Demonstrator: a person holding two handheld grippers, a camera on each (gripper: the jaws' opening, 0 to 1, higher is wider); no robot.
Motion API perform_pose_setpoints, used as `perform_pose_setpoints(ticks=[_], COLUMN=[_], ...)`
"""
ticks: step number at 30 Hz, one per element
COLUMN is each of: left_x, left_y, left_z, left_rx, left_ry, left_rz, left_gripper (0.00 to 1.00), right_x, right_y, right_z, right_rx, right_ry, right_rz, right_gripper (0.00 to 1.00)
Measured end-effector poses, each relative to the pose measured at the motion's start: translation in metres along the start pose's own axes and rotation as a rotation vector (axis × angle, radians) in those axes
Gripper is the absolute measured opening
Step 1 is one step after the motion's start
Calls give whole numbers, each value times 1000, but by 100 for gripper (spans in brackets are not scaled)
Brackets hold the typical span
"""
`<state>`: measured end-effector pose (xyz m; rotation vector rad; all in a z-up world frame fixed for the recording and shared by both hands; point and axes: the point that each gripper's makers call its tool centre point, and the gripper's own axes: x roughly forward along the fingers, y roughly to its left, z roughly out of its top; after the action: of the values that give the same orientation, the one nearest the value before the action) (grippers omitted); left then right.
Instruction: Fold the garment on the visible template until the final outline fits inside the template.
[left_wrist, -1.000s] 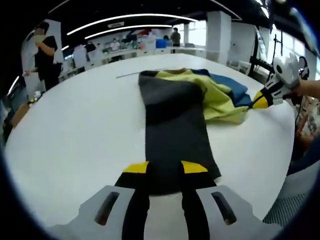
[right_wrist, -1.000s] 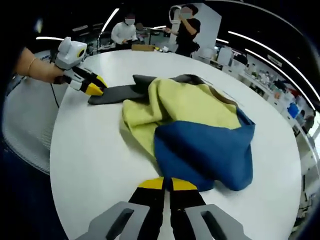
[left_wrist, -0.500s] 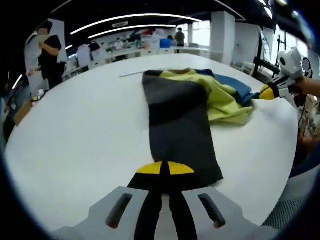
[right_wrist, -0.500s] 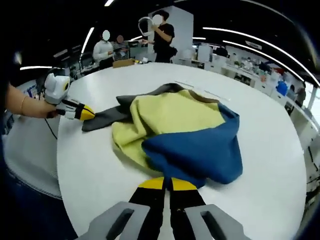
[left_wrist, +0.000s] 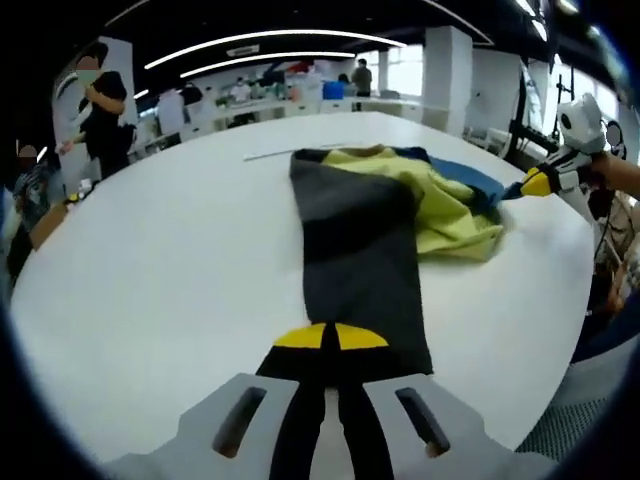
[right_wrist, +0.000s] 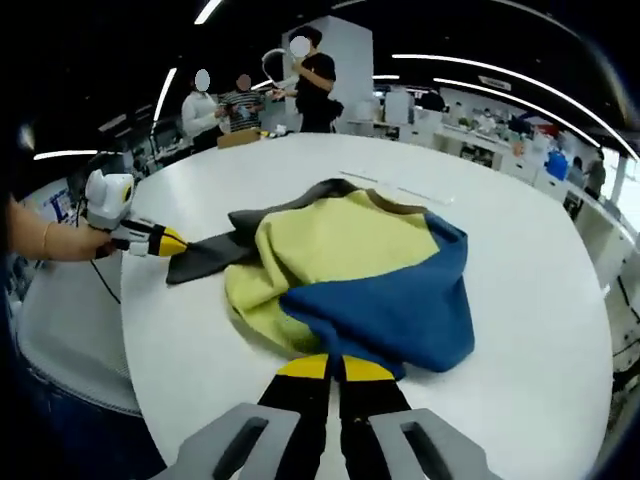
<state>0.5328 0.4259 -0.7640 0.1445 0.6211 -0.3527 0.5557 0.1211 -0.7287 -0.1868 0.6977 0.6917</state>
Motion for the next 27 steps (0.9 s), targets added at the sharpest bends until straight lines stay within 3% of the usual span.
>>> perform_pose_setpoints(ticks=[7,12,15,19,27], left_x=[-18,-31,-36,-41,-43], left_y=[24,53,70,87,123], left_z=[27,40,43,44,37], left_rx=[-2,1,-12,-10,57], left_ry=[-66,-95,-103,-103,-53], left_rz=[47,107,142,178,260], left_gripper=[0,0,0,0,0], right_x=[-23,-43,-55,-66,-79], right_y=[-24,-55,-80,-103,-129], right_z=[17,24,22,13,-5], right_rx=[108,283,363,385,450], right_ry=[-42,-77,-94,-79,-39], right_rz=[-41,-93,-146,-198,-261], right_gripper=[0,0,0,0,0])
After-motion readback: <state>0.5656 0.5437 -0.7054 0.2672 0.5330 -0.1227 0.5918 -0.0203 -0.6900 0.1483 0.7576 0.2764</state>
